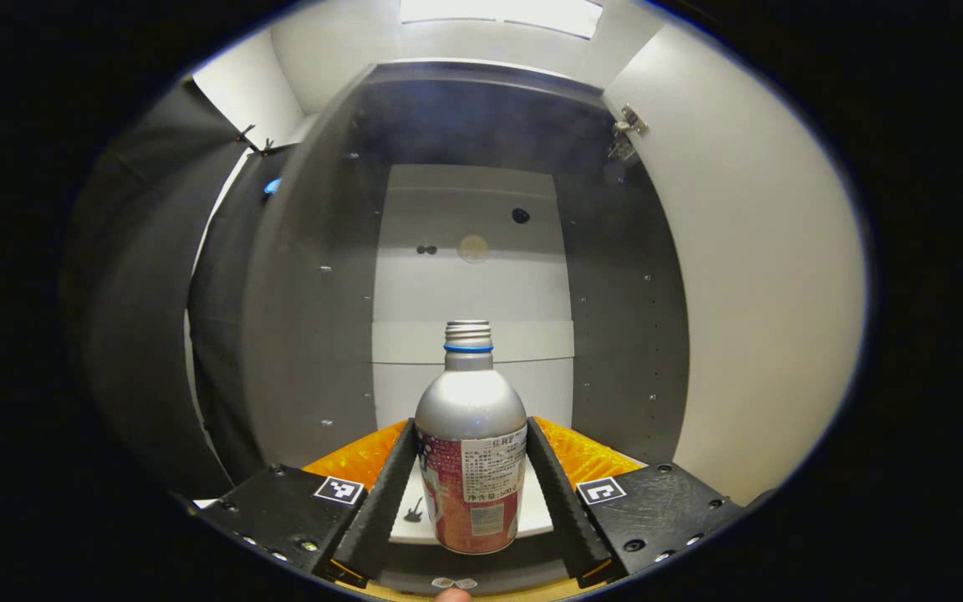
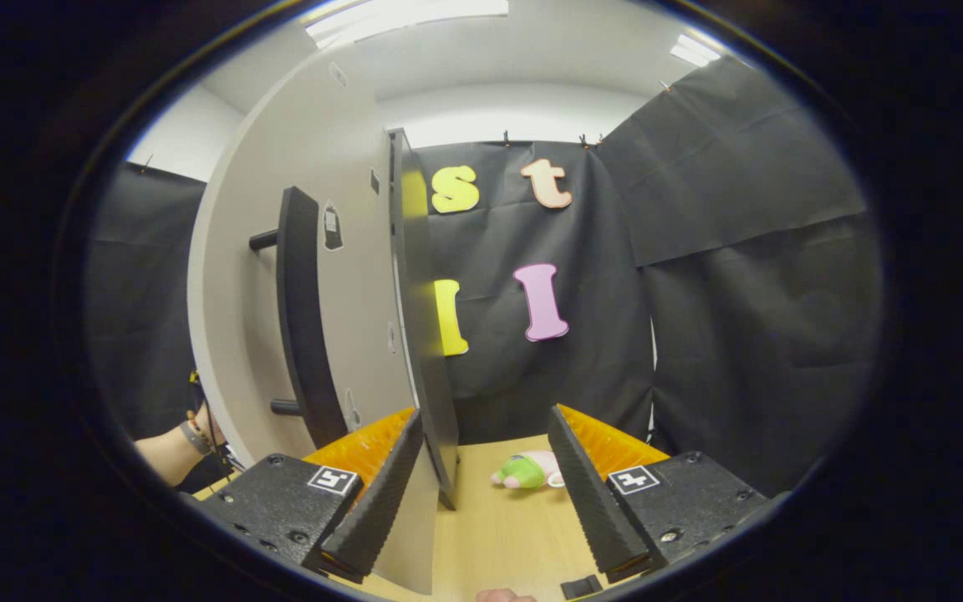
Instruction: Open the cabinet door with the right hand, grasp the bottle in the cabinet with the left hand and place it on the coaster, then close the cabinet door with the right hand.
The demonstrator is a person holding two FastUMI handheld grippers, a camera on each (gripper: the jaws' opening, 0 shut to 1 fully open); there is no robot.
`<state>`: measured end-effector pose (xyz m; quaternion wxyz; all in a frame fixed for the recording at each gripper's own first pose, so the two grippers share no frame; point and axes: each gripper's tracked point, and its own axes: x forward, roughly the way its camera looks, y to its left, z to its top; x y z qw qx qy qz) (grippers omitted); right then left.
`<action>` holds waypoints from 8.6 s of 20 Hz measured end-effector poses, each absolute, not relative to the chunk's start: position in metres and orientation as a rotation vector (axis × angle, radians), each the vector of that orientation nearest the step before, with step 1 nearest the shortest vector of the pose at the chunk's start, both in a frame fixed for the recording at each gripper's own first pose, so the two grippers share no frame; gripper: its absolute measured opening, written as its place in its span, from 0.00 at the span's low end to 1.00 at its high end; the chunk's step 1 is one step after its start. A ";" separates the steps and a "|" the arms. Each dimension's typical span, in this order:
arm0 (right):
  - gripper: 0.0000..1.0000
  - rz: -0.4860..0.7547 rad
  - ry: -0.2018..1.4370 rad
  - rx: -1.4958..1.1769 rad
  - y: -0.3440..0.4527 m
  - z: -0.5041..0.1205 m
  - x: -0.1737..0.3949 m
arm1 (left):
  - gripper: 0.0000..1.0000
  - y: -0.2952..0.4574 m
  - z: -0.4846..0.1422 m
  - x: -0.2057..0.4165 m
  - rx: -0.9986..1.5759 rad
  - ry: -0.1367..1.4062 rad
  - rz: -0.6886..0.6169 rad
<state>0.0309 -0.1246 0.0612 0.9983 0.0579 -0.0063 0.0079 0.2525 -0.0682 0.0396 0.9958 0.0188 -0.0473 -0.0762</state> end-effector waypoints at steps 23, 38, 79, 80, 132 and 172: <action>0.94 0.049 0.048 0.134 -0.105 0.046 0.012 | 0.77 0.134 -0.239 0.064 0.079 0.121 0.365; 0.94 0.027 0.074 0.077 -0.094 0.052 0.022 | 0.77 0.139 -0.267 0.054 0.099 0.099 0.401; 0.89 0.014 -0.049 0.076 -0.115 0.086 0.028 | 0.94 0.032 0.018 0.016 0.190 0.024 0.136; 0.91 0.027 -0.046 0.084 -0.111 0.086 0.029 | 0.94 0.030 0.015 0.013 0.192 0.029 0.129; 0.92 0.048 -0.059 0.013 -0.019 0.046 0.000 | 0.96 0.021 -0.016 -0.006 0.069 -0.029 0.042; 0.93 -0.013 -0.077 0.044 -0.065 0.018 -0.041 | 0.96 -0.015 -0.028 -0.039 0.061 0.016 0.033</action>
